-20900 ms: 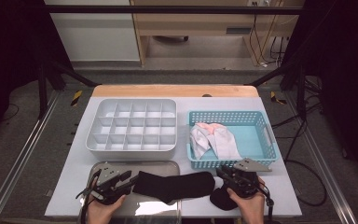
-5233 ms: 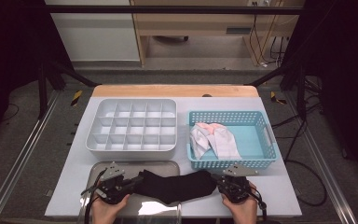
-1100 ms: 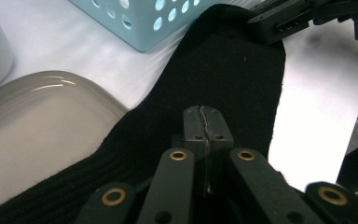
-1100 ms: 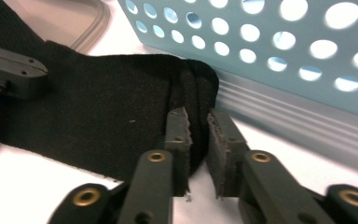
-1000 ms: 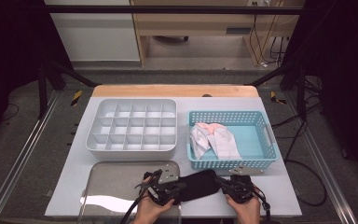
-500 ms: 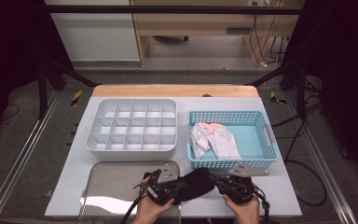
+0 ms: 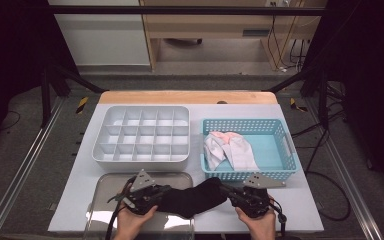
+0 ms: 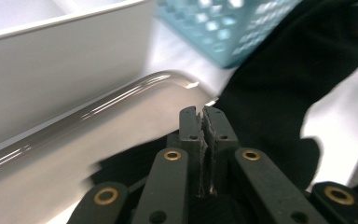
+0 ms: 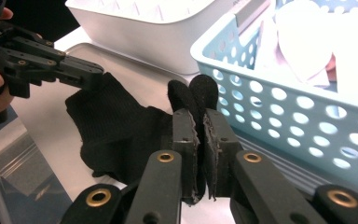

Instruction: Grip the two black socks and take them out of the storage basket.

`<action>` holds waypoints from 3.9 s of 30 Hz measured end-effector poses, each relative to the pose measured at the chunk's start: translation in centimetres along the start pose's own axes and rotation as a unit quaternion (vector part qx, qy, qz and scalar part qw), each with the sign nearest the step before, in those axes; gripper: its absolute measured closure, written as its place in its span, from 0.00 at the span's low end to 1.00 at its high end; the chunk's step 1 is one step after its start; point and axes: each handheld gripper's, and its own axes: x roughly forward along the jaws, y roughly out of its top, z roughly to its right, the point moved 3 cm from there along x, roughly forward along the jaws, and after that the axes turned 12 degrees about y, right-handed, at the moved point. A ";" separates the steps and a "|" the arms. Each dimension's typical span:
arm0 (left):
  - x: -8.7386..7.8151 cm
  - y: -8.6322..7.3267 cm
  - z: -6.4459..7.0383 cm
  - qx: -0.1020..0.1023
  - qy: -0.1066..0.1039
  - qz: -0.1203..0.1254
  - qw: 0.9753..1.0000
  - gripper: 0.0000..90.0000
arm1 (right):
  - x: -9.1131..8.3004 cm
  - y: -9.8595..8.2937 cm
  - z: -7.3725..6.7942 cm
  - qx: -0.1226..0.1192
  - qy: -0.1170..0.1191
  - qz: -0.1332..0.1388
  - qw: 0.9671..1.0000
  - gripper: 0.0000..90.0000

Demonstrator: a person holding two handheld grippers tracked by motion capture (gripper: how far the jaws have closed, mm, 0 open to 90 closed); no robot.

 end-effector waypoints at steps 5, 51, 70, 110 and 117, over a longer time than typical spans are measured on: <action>-1.5 -1.7 -2.6 -0.020 0.033 -0.007 0.999 0.95 | 0.3 0.4 -0.3 -0.002 0.006 0.002 1.000 0.94; -0.8 -4.6 -1.9 -0.018 0.015 -0.038 0.999 0.98 | 14.1 2.5 -7.4 -0.038 0.114 -0.076 0.990 0.94; -2.6 -3.4 -3.7 -0.045 0.019 -0.007 0.999 0.95 | 14.9 1.8 -7.7 -0.051 0.101 -0.095 0.989 0.75; 0.8 0.3 1.2 0.025 -0.014 -0.015 0.999 0.96 | 6.0 0.3 -1.9 -0.012 0.013 -0.046 0.999 0.71; 2.1 -0.4 1.5 0.031 -0.019 -0.040 0.999 0.97 | 6.7 -0.3 -2.1 -0.009 0.018 -0.055 0.998 0.68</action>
